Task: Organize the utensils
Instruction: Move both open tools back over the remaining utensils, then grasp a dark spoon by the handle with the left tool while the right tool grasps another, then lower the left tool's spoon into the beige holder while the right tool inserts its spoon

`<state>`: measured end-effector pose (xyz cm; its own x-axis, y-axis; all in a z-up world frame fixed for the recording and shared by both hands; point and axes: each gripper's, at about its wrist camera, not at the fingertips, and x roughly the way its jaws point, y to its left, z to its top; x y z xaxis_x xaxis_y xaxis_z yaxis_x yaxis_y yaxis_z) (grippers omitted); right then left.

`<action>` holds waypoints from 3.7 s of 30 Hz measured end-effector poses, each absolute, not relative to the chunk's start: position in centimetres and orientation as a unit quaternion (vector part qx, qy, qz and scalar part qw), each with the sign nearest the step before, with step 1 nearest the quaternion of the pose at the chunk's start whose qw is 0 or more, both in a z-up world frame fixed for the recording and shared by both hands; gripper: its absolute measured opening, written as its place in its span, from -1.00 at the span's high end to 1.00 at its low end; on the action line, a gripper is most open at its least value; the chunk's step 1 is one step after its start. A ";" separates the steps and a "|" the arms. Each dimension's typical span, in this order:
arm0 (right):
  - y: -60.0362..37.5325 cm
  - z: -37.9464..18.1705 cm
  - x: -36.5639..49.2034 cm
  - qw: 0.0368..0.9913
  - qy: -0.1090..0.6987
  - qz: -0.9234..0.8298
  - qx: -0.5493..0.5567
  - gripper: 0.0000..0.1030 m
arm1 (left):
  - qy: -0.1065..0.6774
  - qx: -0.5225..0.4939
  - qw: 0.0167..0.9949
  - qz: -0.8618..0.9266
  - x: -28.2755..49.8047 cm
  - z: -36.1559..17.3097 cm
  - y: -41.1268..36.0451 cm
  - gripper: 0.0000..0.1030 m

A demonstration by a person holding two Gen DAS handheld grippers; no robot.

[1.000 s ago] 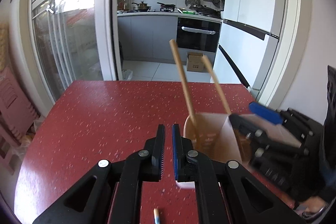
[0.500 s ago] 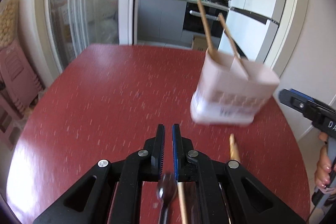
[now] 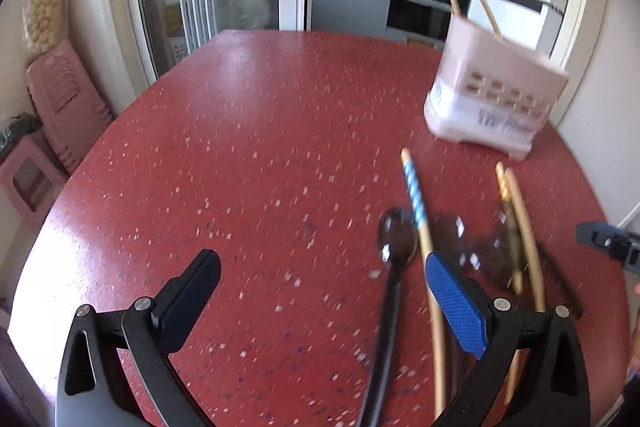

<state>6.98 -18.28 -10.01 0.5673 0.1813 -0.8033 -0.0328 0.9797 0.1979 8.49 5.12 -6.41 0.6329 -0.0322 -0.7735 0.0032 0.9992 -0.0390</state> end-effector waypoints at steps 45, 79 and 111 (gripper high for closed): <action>-10.3 -11.6 10.7 0.812 0.562 0.097 -0.126 -0.04 | 0.511 0.060 0.853 -0.088 11.5 -9.9 1.4 -1.00; -15.2 -11.3 12.0 0.808 0.579 0.103 -0.024 0.76 | 0.494 0.069 0.857 -0.128 11.1 -8.7 -0.3 0.20; -19.1 0.9 11.2 0.883 0.426 0.159 0.112 0.76 | 0.305 -0.050 0.938 -0.156 15.1 5.3 -1.3 0.20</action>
